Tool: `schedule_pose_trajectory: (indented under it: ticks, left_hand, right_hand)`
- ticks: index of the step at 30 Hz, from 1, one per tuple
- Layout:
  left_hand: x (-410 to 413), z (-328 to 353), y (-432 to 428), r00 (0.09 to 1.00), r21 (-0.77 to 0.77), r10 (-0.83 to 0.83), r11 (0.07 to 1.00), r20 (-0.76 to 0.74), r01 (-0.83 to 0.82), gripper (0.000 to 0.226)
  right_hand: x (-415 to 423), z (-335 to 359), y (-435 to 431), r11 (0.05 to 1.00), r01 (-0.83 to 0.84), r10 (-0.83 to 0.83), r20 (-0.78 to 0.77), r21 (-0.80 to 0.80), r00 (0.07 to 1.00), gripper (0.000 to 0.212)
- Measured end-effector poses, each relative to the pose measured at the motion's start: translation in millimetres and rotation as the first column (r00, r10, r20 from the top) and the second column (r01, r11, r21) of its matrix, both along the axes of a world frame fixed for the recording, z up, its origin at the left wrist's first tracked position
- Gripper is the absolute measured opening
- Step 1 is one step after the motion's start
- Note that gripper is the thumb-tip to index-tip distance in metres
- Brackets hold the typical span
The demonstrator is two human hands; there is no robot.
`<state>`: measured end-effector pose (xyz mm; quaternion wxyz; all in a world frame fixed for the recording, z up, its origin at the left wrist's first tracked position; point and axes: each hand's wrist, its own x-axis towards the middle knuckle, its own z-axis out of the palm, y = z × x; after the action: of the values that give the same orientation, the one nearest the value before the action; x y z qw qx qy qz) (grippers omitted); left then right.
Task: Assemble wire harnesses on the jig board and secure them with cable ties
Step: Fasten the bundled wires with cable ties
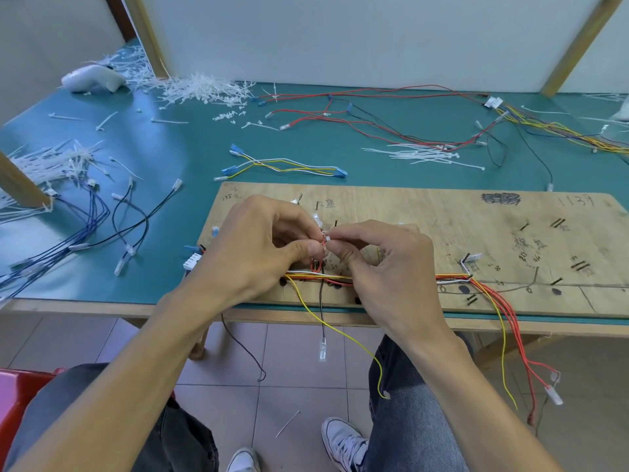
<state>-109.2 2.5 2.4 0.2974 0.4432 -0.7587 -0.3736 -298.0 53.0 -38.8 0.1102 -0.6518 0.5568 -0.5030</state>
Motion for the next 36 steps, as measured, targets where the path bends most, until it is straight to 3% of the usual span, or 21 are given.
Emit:
schedule_pose_trajectory:
  ticks: [12,29,36]
  left_hand:
    - [-0.1,-2.5,0.1,0.999,-0.036,0.017,0.999,-0.035,-0.018,0.018]
    - [-5.1,-0.5,-6.3,0.998,-0.146,0.006,0.989,0.055,0.002,0.011]
    - [-5.7,-3.2,-5.7,0.998,-0.15,0.054,0.988,0.027,-0.049,0.02]
  right_hand:
    - [0.6,-3.4,-1.4,0.999,0.034,-0.033,-0.065,0.005,0.997,0.016]
    - [0.9,-2.2,0.7,1.0,0.003,-0.004,-0.101,-0.01,0.995,0.01]
    - [3.9,-1.6,1.6,0.999,0.047,-0.047,-0.226,-0.003,0.973,0.01]
